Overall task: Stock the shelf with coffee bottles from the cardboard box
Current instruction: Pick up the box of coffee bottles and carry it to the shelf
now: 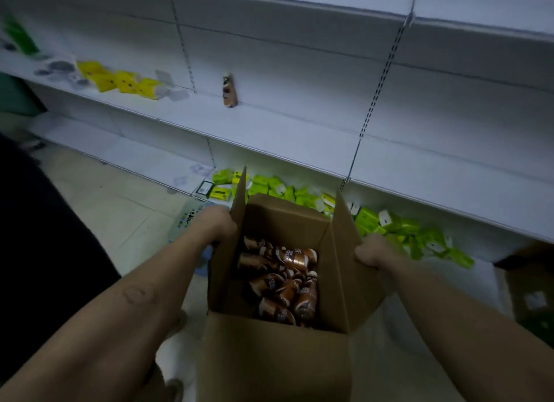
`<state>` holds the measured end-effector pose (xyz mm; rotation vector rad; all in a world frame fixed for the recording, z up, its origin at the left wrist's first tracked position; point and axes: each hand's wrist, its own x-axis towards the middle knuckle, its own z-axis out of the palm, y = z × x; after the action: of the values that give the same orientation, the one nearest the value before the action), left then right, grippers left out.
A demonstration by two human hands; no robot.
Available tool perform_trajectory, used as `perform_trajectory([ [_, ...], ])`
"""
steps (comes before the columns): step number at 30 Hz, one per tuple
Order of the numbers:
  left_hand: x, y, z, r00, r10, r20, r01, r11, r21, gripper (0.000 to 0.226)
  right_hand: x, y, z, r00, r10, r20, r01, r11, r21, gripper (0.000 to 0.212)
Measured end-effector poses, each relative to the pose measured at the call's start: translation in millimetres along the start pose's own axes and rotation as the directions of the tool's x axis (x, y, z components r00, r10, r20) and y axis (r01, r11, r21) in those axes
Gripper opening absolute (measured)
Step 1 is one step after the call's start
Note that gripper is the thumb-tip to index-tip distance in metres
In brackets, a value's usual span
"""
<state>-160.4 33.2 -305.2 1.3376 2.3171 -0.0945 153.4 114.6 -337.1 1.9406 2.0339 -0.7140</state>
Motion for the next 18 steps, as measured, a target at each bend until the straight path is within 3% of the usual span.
perform_trajectory([
  [4, 64, 6, 9, 0.991, 0.014, 0.131, -0.028, 0.993, 0.112, 0.025, 50, -17, 16, 0.994, 0.026, 0.110, -0.034, 0.997, 0.073, 0.031],
  [10, 128, 19, 20, 0.954, 0.065, 0.294, -0.110, 0.984, 0.139, 0.039, 79, -9, 42, 0.961, 0.162, 0.225, -0.188, 0.977, 0.099, 0.037],
  [12, 145, 37, 19, 0.937, 0.113, 0.330, -0.172, 0.973, 0.157, 0.041, 80, -1, 42, 0.947, 0.216, 0.239, -0.255, 0.956, 0.146, 0.028],
  [14, 167, 65, 14, 0.924, 0.206, 0.322, -0.266, 0.952, 0.153, 0.044, 79, 8, 41, 0.936, 0.243, 0.254, -0.293, 0.939, 0.183, 0.034],
  [18, 206, 135, 14, 0.824, 0.368, 0.430, -0.500, 0.830, 0.248, 0.041, 75, 32, 41, 0.888, 0.401, 0.226, -0.454, 0.844, 0.286, 0.026],
])
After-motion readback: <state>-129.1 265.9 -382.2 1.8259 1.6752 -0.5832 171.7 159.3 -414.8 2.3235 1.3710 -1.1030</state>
